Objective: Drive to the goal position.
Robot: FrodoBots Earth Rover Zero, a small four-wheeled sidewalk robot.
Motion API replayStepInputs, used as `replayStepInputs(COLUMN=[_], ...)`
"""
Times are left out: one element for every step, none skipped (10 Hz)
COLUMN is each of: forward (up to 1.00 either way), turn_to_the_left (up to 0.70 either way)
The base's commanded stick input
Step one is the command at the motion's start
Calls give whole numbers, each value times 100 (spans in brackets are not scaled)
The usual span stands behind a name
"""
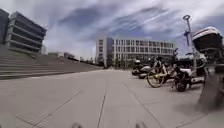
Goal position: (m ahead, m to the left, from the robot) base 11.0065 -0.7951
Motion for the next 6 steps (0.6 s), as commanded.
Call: replayStepInputs(forward=[70, 70, 70, 70, 70, 70], turn_to_the_left=[0, 0, 0, 0, 0, 0])
